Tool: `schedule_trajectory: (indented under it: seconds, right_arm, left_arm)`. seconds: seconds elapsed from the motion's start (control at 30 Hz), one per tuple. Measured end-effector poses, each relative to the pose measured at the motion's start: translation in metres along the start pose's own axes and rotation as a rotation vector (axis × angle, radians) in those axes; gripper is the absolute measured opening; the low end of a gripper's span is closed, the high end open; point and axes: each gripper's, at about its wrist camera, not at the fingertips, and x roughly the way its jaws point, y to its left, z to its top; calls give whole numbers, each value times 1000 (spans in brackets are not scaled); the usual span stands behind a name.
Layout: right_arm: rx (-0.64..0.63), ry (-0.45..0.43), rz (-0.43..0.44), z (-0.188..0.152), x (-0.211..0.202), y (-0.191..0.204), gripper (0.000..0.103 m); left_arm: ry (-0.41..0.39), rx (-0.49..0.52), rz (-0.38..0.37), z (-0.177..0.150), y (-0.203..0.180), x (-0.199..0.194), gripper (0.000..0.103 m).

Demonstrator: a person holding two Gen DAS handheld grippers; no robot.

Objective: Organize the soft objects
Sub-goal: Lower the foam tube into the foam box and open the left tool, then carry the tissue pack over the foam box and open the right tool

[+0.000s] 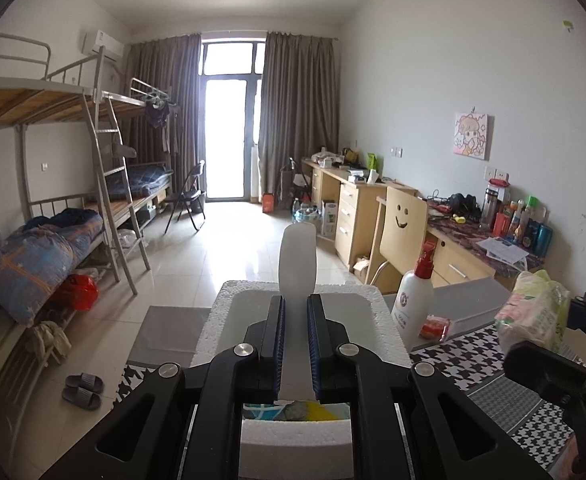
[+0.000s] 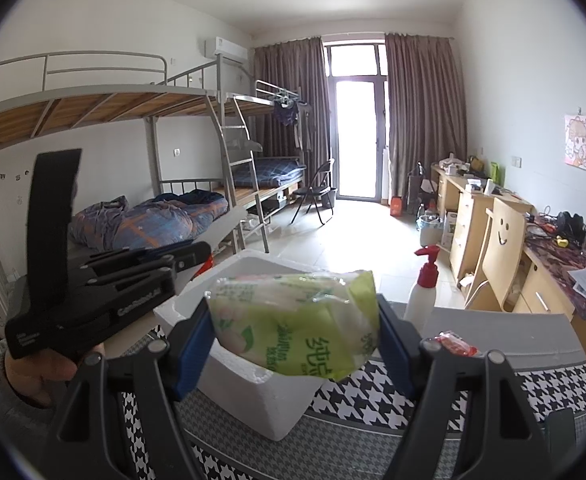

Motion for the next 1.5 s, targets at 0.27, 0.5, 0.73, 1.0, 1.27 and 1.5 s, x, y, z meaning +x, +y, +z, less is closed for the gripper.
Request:
schedule_trajectory:
  seconds: [0.27, 0.5, 0.73, 1.0, 1.27, 1.5]
  right_arm:
    - [-5, 4, -16, 0, 2, 1, 78]
    - [-5, 16, -31, -1, 2, 1, 78]
    - [-4, 17, -31, 0, 1, 0, 78]
    - [0, 9, -41, 1, -2, -1, 78]
    - [-5, 17, -35, 3, -2, 4, 78]
    - [-9, 12, -23, 3, 1, 5, 78]
  left_arm:
    - [51, 10, 7, 1, 2, 23, 12]
    - [89, 15, -2, -1, 1, 35, 14]
    - [127, 0, -12, -1, 6, 47, 29]
    - [77, -8, 52, -1, 13, 33, 100]
    - [42, -7, 87, 0, 23, 19, 101]
    - [20, -26, 112, 0, 32, 6, 102]
